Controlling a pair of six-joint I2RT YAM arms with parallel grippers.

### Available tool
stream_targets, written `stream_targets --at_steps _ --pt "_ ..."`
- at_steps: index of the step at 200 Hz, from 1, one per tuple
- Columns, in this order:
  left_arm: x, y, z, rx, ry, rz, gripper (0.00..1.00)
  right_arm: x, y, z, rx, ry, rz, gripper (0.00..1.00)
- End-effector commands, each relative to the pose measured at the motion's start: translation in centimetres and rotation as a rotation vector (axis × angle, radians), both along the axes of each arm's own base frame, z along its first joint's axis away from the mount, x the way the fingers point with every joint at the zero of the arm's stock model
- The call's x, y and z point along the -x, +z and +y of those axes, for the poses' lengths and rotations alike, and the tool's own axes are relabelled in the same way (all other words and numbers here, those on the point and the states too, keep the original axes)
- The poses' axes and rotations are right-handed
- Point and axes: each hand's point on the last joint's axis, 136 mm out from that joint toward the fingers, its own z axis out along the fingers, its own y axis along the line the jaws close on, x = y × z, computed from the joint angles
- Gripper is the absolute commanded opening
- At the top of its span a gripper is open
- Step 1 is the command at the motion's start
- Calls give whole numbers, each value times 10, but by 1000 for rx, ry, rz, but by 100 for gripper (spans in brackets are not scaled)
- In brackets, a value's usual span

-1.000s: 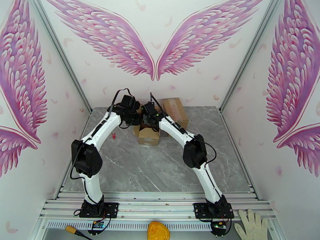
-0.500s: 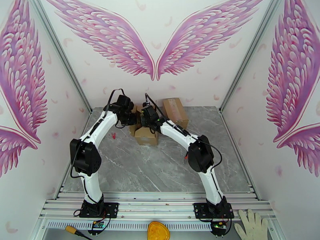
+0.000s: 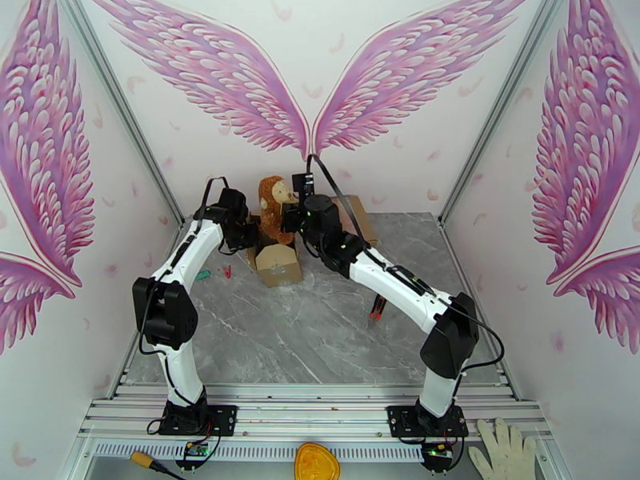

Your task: Unpack the express box

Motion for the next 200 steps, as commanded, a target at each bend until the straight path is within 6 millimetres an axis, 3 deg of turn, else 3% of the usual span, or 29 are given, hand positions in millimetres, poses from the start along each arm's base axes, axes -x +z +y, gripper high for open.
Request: stream_targets --at_steps 1,34,59,97,154,180,200 --pt "-12 8 10 -8 37 -24 0 11 59 -15 -93 -11 -138 0" --pt "-23 8 37 -51 72 11 0 27 83 -35 -89 -30 -211 0" --pt "-30 7 57 -54 102 20 0 26 77 -53 -46 -74 -180 0" --pt "-38 4 79 -44 124 48 0 6 5 -49 107 -85 19 0" --pt "-39 1 106 -28 169 65 3 -23 -109 -13 236 -19 212 0" --pt "-41 2 112 -28 177 61 11 -38 -162 9 266 21 317 0" --pt "-43 6 116 -32 186 52 24 -48 -187 15 251 7 350 0"
